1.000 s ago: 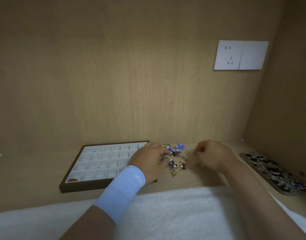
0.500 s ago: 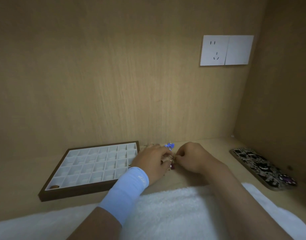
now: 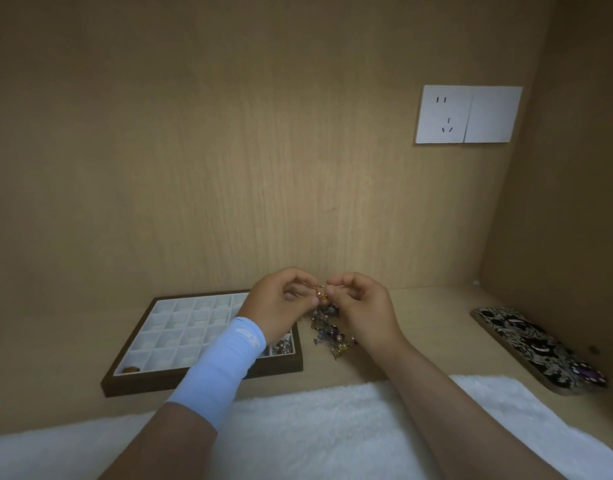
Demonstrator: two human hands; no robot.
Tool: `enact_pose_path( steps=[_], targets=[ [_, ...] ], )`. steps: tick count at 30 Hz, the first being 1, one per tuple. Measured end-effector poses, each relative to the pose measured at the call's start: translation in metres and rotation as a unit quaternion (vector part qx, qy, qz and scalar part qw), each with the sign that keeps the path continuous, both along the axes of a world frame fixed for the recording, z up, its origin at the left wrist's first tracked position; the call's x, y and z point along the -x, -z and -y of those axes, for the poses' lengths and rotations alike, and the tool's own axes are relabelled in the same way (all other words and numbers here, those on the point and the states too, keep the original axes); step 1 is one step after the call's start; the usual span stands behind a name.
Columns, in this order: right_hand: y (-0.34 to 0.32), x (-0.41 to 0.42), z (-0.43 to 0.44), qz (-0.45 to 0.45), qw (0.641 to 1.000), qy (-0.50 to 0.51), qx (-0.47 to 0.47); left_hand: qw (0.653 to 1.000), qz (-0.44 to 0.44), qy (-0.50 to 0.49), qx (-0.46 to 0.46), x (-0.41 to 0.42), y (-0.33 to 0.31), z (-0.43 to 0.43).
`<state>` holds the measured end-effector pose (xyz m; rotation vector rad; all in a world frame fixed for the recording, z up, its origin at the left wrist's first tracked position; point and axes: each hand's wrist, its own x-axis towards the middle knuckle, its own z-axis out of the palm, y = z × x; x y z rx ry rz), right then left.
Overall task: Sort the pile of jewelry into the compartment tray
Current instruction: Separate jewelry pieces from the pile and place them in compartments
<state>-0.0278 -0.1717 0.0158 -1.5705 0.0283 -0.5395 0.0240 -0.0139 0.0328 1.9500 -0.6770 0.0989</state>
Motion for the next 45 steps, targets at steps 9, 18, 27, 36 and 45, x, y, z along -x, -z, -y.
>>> enact_pose_path(
  steps=[9,18,27,36,45],
  targets=[
    [0.003,0.003,-0.026,-0.031,0.997,-0.063,0.034,0.998,0.035,-0.039,-0.021,0.008,0.004,-0.035],
    [0.018,-0.001,-0.057,0.077,0.927,0.028,0.366,0.99,0.099,-0.067,-0.077,0.009,0.011,-0.076],
    [-0.011,-0.021,-0.061,0.012,0.816,-0.066,0.574,0.965,0.15,-0.098,-0.194,0.004,0.021,-0.088],
    [-0.024,-0.037,-0.072,-0.024,0.757,-0.115,0.643,0.96,0.135,-0.125,-0.211,0.004,0.026,-0.093],
    [-0.016,-0.036,-0.062,-0.06,0.764,-0.119,0.631,0.951,0.163,-0.095,-0.246,0.003,0.029,-0.09]
  ],
)
